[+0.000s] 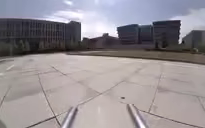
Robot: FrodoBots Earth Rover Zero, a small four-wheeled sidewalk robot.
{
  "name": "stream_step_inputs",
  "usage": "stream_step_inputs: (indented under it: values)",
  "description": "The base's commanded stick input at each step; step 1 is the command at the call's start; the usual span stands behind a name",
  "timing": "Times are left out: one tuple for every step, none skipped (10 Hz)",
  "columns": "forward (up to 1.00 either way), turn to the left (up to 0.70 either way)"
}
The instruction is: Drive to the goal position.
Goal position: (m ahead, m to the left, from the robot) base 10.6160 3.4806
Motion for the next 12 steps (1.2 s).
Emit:
stream_step_inputs:
  values:
    - [0.70, 0.00]
    - [0.70, 0.00]
    - [0.70, 0.00]
    - [0.70, 0.00]
    - [0.70, 0.00]
    - [0.70, 0.00]
    - [0.70, 0.00]
    - [0.70, 0.00]
    - [0.70, 0.00]
    - [0.70, 0.00]
    - [0.70, 0.00]
    - [0.70, 0.00]
